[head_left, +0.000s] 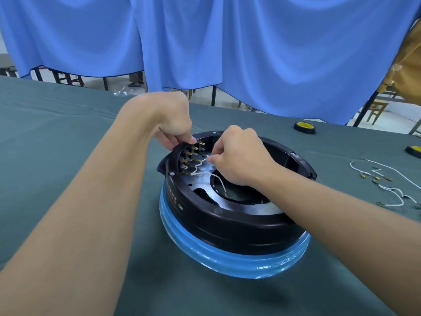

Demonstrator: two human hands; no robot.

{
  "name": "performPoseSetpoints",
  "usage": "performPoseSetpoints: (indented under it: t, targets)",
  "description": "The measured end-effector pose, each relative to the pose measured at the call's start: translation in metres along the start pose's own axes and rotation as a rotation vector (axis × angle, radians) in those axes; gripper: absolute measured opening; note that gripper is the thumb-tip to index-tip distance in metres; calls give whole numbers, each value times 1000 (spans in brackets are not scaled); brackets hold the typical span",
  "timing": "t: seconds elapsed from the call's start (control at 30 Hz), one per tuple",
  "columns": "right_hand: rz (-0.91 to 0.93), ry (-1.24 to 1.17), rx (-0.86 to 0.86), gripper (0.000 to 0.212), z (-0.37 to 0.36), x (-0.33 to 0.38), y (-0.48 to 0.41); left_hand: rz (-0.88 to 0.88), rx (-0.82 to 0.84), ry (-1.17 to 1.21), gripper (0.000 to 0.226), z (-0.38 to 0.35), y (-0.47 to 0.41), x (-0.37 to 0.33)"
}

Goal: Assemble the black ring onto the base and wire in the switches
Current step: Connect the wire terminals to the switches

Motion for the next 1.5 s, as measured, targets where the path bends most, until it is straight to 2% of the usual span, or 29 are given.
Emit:
performPoseSetpoints:
  t: [0.13,0.2,0.3,0.4,0.47,0.53,0.6,0.67,0.73,0.8,0.9,1.03,1.27,1.37,1.5]
  targets:
    - [13,47,31,20,0,0,2,10,-33,-136,18,-1,-3,-3]
    - [13,38,8,26,8,0,5,19,-82,-210,28,-4,-5,-7]
    - [84,-22,-102,25,36,-3,15,-6,-151,-345,36,-13,-5,-18]
    - [208,-108,-219,17,69,-20,36,-88,-97,-379,56,-29,-3,-34]
    - [181,-167,-400,12,87,-51,55,-195,-58,-389,62,-41,4,-51]
    - [66,-177,-521,11,92,-93,69,-300,-9,-407,65,-54,14,-69]
    - [-66,-89,-469,11,82,-137,74,-348,81,-406,72,-72,25,-81]
    - [-162,80,-283,12,64,-179,80,-352,176,-417,83,-90,32,-85]
    - [-213,252,-122,17,51,-214,92,-341,241,-449,90,-105,34,-84]
    - [-239,350,-70,22,49,-239,105,-350,268,-454,92,-113,31,-82]
    - [-277,379,-80,31,60,-257,113,-380,253,-473,91,-114,24,-79]
    - [-311,258,-217,39,82,-266,115,-405,256,-494,91,-115,17,-73]
    - [-484,212,-104,34,66,-290,129,-422,269,-477,50,-121,20,-73]
    - [-497,221,-159,25,64,-291,126,-424,280,-467,50,-121,20,-72]
    - [-478,95,-291,22,68,-290,124,-431,289,-456,59,-122,20,-72]
Point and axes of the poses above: each hand's wrist, its own y-axis away from the middle knuckle, its own z-axis out of the back of the hand, x = y × z, the point moved 7 cm from there along -y, towards the middle knuckle, and after that the axes turned 8 degrees about y, right-handed, at the moved point
